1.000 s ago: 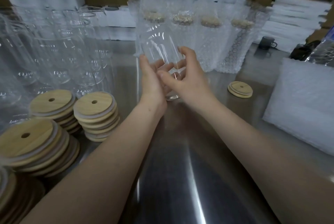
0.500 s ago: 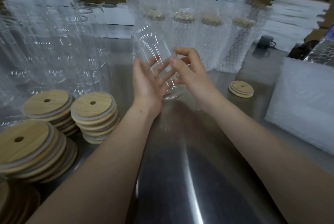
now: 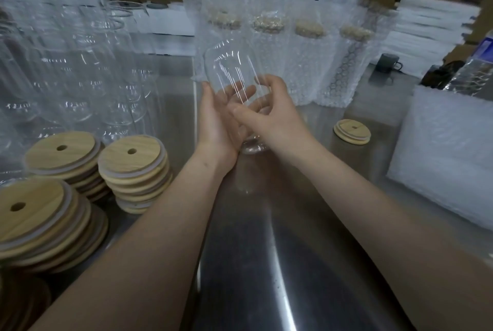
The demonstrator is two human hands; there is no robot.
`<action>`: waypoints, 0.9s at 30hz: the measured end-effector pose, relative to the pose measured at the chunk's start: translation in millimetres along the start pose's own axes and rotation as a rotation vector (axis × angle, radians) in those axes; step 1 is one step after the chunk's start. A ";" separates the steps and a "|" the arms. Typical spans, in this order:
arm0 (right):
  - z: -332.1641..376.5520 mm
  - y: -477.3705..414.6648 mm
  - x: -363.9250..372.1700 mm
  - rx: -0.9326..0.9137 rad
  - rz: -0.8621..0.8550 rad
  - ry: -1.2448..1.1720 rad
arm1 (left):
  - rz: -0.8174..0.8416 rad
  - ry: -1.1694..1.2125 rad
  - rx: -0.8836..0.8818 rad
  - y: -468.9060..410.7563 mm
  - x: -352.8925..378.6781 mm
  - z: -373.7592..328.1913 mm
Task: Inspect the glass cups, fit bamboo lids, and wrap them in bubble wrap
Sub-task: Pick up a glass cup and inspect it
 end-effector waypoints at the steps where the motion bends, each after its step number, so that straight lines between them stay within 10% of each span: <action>1: 0.2 0.3 -0.3 -0.028 -0.043 0.079 | 0.001 0.006 -0.003 0.7 0.7 0.1; 9: 9.5 12.3 7.9 -0.250 -0.256 0.671 | -0.044 0.000 0.007 2.4 -0.3 1.2; 17: 7.1 -5.7 -18.6 -0.048 -0.028 -0.220 | -0.049 0.064 -0.034 -1.9 -8.0 -2.4; 23: 0.7 -3.3 -4.0 0.152 0.311 -0.297 | -0.063 0.040 -0.063 -5.5 -6.5 -0.6; 27: 2.5 -2.5 -1.8 0.122 0.250 -0.313 | -0.074 0.018 -0.072 -6.2 -7.7 -0.4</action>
Point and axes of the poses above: each hand's wrist, its own y-axis away from the middle knuckle, its own x-axis out of the palm, z = x × y, the point moved 3 cm from there along -y, towards the middle knuckle, and after that the axes turned 4 degrees about y, right-handed, at the moved point
